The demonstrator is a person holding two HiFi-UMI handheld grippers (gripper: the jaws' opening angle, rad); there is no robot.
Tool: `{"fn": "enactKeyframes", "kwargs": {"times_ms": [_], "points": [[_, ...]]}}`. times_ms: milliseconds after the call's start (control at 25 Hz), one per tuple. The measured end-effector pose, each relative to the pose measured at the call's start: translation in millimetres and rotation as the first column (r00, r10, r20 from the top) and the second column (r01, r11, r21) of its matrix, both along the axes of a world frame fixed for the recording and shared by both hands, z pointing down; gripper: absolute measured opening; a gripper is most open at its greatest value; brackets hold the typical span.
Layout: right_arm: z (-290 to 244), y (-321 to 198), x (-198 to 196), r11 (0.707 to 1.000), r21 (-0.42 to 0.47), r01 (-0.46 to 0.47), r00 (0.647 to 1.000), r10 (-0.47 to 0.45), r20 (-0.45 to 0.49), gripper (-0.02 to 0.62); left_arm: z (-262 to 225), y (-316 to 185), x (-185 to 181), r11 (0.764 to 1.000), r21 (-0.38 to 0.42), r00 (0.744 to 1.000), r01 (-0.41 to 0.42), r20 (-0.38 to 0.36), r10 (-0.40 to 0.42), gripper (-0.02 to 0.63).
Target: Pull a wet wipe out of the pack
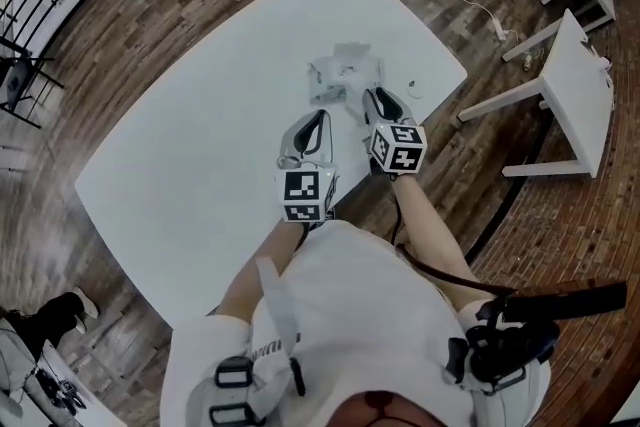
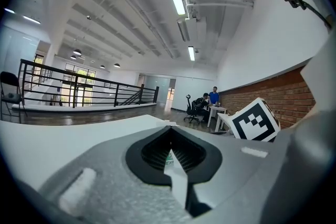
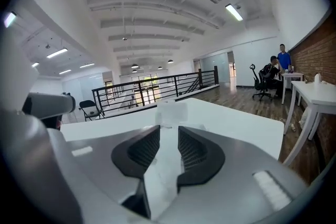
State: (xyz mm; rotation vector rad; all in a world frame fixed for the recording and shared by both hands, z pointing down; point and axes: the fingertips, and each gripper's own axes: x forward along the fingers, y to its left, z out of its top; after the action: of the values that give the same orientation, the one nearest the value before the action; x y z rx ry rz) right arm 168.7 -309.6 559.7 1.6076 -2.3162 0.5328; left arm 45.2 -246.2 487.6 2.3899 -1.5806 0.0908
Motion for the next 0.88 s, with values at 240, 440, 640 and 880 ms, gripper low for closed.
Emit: {"fn": "enactKeyframes", "kwargs": {"times_ms": [240, 440, 640, 880], "points": [[26.1, -8.4, -7.0, 0.996, -0.085, 0.022, 0.997, -0.028, -0.073, 0.141, -3.0, -0.3, -4.9, 1.000, 0.011, 1.000, 0.006, 0.005, -0.006, 0.003], [44.1, -8.5, -5.4, 0.990, -0.141, 0.019, 0.995, -0.032, -0.089, 0.140, -1.1, -1.9, -5.5, 1.000, 0.017, 1.000, 0.001, 0.015, -0.001, 0.002], [57.1, -5.1, -10.5, 0.981, -0.191, 0.042, 0.992, -0.063, -0.105, 0.009, -1.3, -3.3, -8.7, 1.000, 0.016, 1.000, 0.004, 0.016, -0.004, 0.002], [44.7, -4.4, -8.2, 0.986, -0.161, 0.037, 0.994, -0.054, -0.099, 0.009, -2.4, -2.0, -8.3, 1.000, 0.009, 1.000, 0.001, 0.010, -0.002, 0.003]]}}
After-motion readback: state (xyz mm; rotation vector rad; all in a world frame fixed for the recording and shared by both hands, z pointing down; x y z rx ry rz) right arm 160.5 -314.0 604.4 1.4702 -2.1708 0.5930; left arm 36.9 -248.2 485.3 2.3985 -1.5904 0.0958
